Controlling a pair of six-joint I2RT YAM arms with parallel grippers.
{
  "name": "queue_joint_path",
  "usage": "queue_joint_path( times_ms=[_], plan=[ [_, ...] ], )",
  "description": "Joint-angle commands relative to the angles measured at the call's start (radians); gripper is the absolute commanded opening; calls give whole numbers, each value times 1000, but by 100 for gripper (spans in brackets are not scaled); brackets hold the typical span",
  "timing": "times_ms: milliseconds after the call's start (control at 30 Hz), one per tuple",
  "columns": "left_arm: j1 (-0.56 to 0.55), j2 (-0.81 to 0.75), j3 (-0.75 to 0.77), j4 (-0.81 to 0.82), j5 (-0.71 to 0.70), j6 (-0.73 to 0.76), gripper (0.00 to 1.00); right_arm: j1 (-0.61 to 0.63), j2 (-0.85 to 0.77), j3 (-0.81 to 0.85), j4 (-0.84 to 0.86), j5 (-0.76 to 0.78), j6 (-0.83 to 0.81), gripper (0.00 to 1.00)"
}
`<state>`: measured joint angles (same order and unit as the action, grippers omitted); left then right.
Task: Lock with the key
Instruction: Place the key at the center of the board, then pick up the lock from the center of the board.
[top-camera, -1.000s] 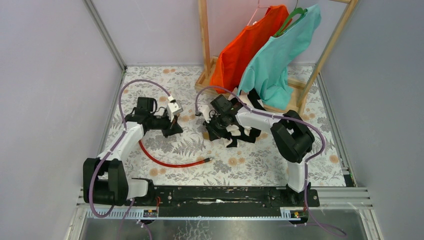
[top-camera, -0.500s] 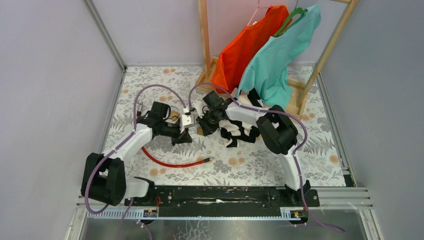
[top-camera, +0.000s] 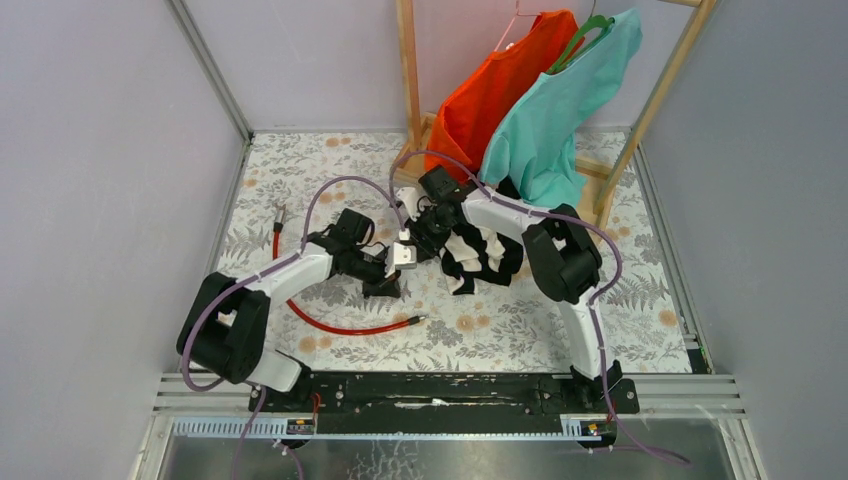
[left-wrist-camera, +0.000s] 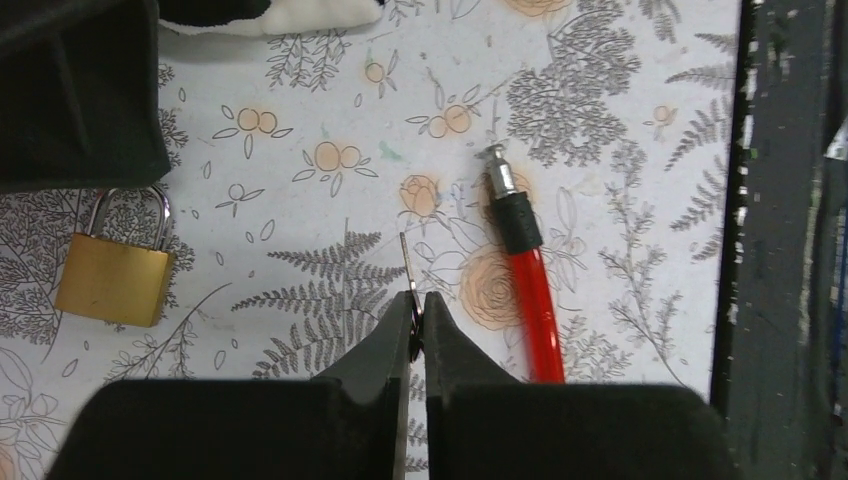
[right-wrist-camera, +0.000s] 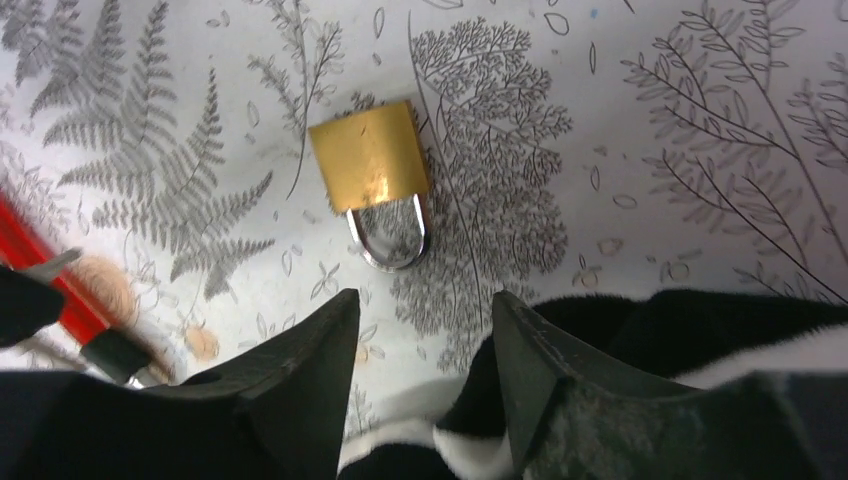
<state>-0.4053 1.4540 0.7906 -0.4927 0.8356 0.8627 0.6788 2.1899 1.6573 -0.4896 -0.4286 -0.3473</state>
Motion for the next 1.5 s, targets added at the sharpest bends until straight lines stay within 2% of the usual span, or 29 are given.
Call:
queue_joint_path(
  times_ms=[0, 267, 400, 567, 800, 1000, 1233, 1333, 1467],
  plan=[
    [-37, 41, 27, 138, -87, -40, 8, -5, -189, 5, -62, 37, -68, 61],
    [-87, 111, 50, 230, -244, -130, 16, -6, -420, -181, -60, 14, -92, 67],
    [-108, 116, 55, 253, -277, -178, 27, -5, -545, -300, -2, -26, -94, 68],
    [-112, 77, 55, 234, -268, -184, 46, -5, -630, -374, 70, -26, -92, 69],
    [-96, -26, 52, 171, -308, -194, 58, -6, -660, -408, 123, -10, -73, 71],
    [1, -134, 6, 137, -306, -182, 66, -14, -665, -448, 177, 15, -46, 73],
    [262, -192, 10, 175, -294, -357, 70, -15, -664, -464, 198, -17, -30, 74],
    [343, -190, 14, 243, -338, -434, 71, -15, -659, -466, 198, -28, -33, 74],
    [366, -120, 40, 309, -477, -518, 74, -15, -657, -471, 197, -42, -38, 74]
  ],
)
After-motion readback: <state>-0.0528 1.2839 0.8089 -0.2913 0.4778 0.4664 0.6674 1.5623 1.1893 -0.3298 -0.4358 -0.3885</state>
